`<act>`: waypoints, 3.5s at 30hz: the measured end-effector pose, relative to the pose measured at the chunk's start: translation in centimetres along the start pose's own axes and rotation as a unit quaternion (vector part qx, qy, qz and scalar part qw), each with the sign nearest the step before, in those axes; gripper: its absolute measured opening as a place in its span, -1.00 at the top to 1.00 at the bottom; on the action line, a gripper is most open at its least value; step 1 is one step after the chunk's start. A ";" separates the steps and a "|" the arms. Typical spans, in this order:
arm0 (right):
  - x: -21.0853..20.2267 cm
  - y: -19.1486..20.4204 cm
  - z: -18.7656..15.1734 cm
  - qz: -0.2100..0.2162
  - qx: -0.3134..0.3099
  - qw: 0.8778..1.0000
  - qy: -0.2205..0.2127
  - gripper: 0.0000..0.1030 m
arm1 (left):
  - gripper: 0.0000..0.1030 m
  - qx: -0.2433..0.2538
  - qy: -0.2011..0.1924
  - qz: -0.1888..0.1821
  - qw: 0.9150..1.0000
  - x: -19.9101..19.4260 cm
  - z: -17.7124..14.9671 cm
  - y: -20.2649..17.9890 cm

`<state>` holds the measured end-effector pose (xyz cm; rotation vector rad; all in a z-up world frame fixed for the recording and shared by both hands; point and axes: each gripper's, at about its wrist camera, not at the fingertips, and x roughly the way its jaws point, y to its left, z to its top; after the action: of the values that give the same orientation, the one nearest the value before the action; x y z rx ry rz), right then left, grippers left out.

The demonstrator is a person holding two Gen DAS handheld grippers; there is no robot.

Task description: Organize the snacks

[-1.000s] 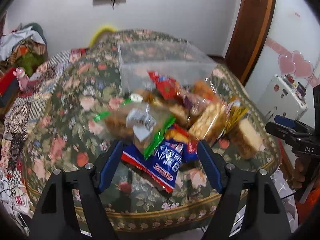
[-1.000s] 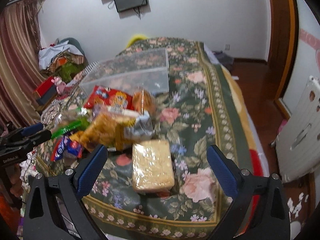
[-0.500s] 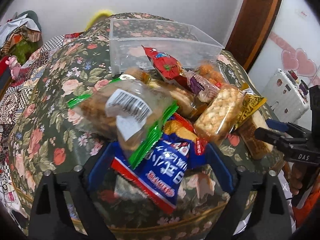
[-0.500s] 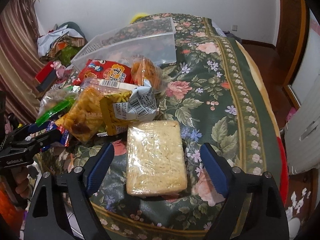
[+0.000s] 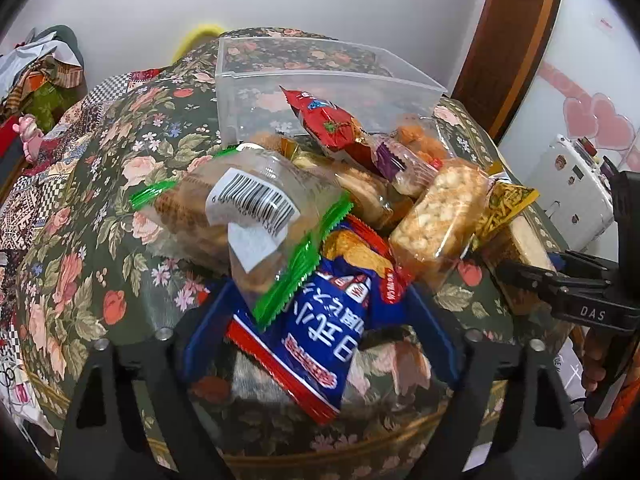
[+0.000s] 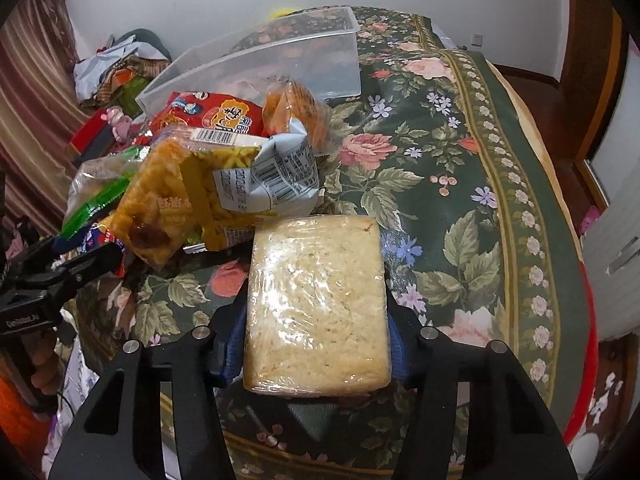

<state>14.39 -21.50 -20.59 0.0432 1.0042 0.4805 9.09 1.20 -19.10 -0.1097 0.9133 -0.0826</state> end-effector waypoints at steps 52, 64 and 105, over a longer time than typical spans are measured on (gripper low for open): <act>-3.0 1.9 -0.6 0.021 -0.007 0.999 -0.038 -0.01 | -0.86 -0.032 0.007 0.022 0.999 2.3 0.0 0.9; -4.4 3.3 0.8 0.027 -0.023 0.997 -0.067 -0.01 | 0.18 -0.037 0.032 -0.006 0.999 -1.2 -3.1 1.5; -4.5 3.1 3.1 0.035 -0.020 0.996 -0.084 -0.01 | -0.62 -0.059 -0.027 -0.031 0.997 -6.8 -1.5 1.4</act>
<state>13.79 -19.96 -14.52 0.0817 0.8299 0.5519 3.79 3.33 -14.87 -0.2490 0.8600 -0.0820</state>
